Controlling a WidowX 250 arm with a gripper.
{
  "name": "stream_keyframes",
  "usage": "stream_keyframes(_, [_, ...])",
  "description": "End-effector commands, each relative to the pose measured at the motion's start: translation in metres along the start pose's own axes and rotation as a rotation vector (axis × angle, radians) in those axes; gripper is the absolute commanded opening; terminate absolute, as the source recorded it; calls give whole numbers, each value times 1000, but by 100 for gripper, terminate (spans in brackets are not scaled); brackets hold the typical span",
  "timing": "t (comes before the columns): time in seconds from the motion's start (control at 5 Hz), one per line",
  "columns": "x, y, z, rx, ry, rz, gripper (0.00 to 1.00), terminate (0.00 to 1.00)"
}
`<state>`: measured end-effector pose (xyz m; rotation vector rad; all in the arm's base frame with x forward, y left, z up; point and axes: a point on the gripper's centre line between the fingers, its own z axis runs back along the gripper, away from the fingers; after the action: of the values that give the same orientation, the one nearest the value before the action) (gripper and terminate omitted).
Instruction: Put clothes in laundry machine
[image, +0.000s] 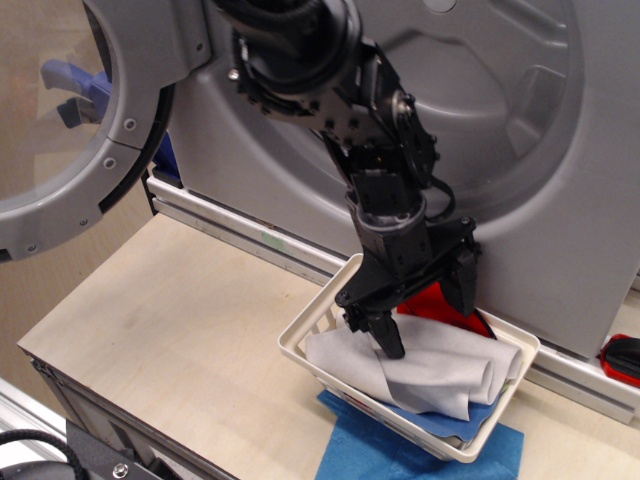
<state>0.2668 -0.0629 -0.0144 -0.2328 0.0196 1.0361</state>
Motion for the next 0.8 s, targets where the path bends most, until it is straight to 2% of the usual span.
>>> stream_keyframes(0.0, [14,-7,-17,81,-39,-8,100,0])
stream_keyframes(0.4, [17,3,-29,113,-80,-63,100,0])
stream_keyframes(0.6, [15,10,-28,92,-121,-174,0,0])
